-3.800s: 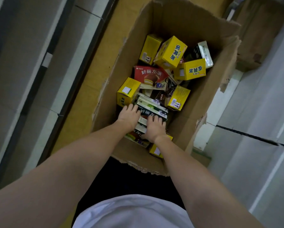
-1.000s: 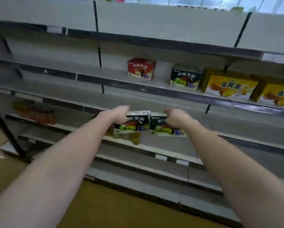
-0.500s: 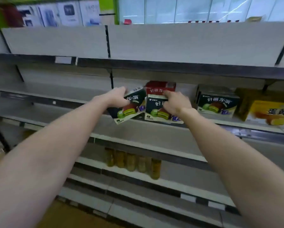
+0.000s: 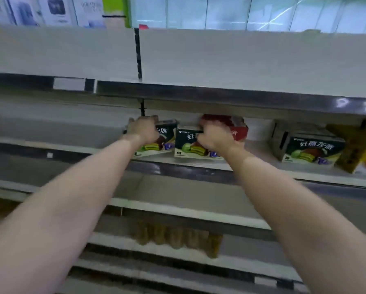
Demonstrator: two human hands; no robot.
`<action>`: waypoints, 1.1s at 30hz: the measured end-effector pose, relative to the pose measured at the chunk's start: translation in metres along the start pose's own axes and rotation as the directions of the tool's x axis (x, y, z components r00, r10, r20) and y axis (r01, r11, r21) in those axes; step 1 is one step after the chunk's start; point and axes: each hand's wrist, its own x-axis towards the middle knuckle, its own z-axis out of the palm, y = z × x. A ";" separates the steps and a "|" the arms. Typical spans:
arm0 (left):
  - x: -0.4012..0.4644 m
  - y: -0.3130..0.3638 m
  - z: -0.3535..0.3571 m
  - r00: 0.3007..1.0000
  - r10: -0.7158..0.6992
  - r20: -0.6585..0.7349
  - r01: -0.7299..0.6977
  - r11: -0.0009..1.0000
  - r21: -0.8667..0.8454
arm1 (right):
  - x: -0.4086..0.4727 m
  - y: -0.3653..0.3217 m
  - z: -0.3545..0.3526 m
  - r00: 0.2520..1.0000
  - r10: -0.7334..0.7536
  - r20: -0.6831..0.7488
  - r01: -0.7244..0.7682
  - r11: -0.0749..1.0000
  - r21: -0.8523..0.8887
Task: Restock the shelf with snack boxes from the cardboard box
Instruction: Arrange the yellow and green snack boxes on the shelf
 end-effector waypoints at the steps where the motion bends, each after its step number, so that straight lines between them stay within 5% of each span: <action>1: 0.009 -0.009 0.005 1.000 0.014 0.007 -0.015 1.000 0.016 | 0.010 -0.007 0.006 1.000 0.010 0.001 -0.010 1.000 0.008; 11: 0.102 -0.095 0.035 0.973 0.223 0.062 -0.191 0.923 -0.335 | 0.096 -0.065 0.072 0.995 -0.099 -0.008 0.098 0.992 -0.077; 15: 0.133 -0.114 0.041 0.967 0.228 0.118 -0.194 0.949 -0.249 | 0.120 -0.068 0.083 0.991 -0.129 -0.034 0.125 0.986 -0.107; 22: 0.175 -0.116 0.052 0.942 0.336 0.026 -0.302 0.876 -0.375 | 0.143 -0.061 0.095 0.995 -0.063 -0.082 0.053 0.992 -0.118; 28: 0.192 -0.098 0.062 0.930 0.359 0.080 -0.272 0.819 -0.505 | 0.162 -0.053 0.097 0.985 0.022 -0.169 -0.042 0.992 -0.118; 33: 0.193 -0.097 0.070 0.959 0.283 0.015 -0.184 0.661 -0.727 | 0.170 -0.047 0.101 0.984 0.030 -0.176 -0.050 0.993 -0.108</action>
